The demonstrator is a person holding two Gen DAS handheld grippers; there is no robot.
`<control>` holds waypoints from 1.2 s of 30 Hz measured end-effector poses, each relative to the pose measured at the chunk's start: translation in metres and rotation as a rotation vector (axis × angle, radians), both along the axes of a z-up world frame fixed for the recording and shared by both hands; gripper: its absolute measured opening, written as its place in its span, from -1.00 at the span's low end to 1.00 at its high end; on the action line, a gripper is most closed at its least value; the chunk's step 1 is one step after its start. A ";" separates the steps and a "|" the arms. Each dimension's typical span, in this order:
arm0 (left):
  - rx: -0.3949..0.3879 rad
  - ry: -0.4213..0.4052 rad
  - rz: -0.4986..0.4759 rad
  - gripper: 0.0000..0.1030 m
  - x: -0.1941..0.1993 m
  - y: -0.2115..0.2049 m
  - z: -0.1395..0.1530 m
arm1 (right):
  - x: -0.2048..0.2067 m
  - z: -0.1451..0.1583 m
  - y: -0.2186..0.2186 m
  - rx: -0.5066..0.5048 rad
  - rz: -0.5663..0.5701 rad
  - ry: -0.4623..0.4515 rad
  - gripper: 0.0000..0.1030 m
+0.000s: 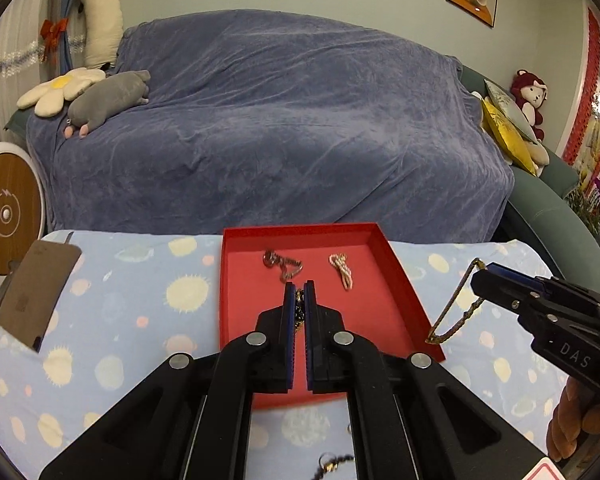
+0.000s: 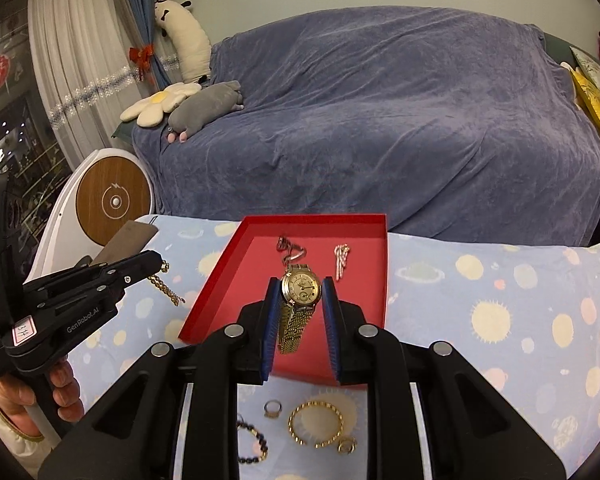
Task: Organize jewelry
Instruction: 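Carry the gold watch and gold chain into the red box and open both grippers, then withdraw both grippers from the red box back toward the remaining jewelry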
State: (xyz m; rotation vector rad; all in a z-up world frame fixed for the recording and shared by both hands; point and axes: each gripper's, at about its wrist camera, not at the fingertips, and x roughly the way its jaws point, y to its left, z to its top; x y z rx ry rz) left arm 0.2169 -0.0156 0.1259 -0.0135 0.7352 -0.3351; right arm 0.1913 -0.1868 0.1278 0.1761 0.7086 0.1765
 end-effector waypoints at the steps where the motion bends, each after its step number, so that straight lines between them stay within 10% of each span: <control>1: 0.000 0.006 0.010 -0.96 0.014 -0.002 -0.003 | 0.013 -0.003 -0.001 0.003 -0.008 0.009 -0.61; 18: 0.096 0.196 0.101 -0.84 0.126 -0.019 -0.119 | 0.105 -0.124 0.006 -0.058 -0.029 0.224 -0.60; 23: 0.067 0.180 0.153 0.12 0.108 -0.001 -0.109 | 0.080 -0.107 0.000 -0.058 -0.032 0.188 -0.58; 36: 0.090 0.126 0.181 0.38 -0.022 0.041 -0.065 | -0.083 -0.038 -0.024 -0.043 -0.069 0.069 -0.24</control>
